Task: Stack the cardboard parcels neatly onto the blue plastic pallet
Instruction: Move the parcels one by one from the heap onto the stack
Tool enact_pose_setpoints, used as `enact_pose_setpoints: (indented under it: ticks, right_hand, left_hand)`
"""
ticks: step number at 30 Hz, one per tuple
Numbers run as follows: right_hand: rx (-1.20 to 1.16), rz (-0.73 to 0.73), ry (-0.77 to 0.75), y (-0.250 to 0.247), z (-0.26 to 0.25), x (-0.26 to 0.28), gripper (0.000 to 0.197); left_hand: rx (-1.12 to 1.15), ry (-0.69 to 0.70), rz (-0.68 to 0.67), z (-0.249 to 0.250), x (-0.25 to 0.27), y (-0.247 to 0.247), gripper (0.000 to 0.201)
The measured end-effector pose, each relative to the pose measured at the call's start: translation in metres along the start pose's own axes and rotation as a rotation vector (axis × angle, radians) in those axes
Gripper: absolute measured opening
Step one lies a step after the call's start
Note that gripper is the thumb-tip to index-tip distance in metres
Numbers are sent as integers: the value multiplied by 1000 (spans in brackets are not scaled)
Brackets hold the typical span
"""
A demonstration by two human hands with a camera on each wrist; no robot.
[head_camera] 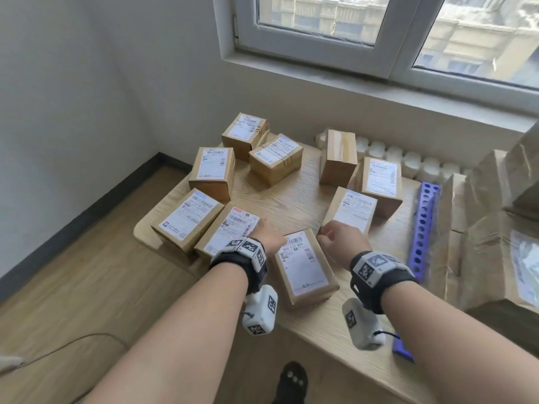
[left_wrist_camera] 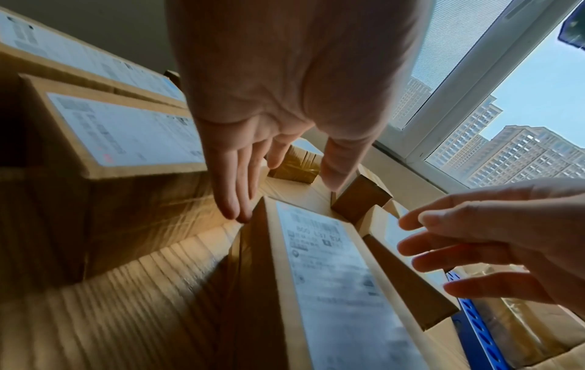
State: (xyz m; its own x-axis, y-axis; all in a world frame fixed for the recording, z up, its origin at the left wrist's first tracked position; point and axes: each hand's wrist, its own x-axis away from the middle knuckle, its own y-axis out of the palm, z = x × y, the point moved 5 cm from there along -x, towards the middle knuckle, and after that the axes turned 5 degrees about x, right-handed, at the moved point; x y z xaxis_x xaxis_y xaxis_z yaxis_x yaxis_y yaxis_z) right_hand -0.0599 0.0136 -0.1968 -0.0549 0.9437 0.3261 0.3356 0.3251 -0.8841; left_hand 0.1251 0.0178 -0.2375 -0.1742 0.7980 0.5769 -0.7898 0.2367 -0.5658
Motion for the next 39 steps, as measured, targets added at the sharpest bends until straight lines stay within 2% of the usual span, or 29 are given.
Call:
enact_pose_setpoints:
  ticks: [3, 9, 13, 16, 18, 19, 21, 22, 25, 27, 29, 31, 39]
  right_hand:
    - [-39, -69, 28, 15, 5, -18, 25]
    - [-52, -205, 33, 41, 10, -34, 35]
    - [-46, -293, 72, 55, 13, -37, 36]
    - [-122, -290, 119, 57, 14, -38, 35]
    - [-178, -277, 151, 57, 14, -37, 34]
    - [-201, -266, 163, 55, 13, -35, 33]
    - [-239, -241, 181, 53, 13, -31, 31]
    - [-255, -231, 187, 52, 12, -27, 30]
    - [-307, -185, 202, 47, 8, -15, 27]
    - [-346, -146, 214, 42, 8, -6, 24]
    - [-396, -109, 227, 35, 8, 3, 24]
    - [-442, -72, 237, 28, 8, 14, 24]
    - [-504, 119, 241, -11, 7, 61, 27]
  left_hand:
    - [-5, -43, -41, -4, -14, 10, 97]
    - [-45, -89, -111, -14, -35, 24, 79]
    - [-12, -137, -142, -19, -39, 26, 85]
    - [55, -135, -170, -20, -43, 27, 80]
    - [127, -169, -168, -23, -43, 23, 86]
    - [162, -178, -175, -24, -43, 22, 77]
    - [226, -178, -196, -26, -39, 20, 43]
    - [257, -168, -203, -26, -37, 18, 36]
    - [339, -137, -246, -26, -25, 12, 35]
    - [365, -107, -258, -24, -20, 9, 50]
    - [377, -74, -249, -20, -17, 6, 89]
    - [400, -46, -250, -14, -9, 4, 110]
    - [418, 167, -247, 13, 17, -6, 129]
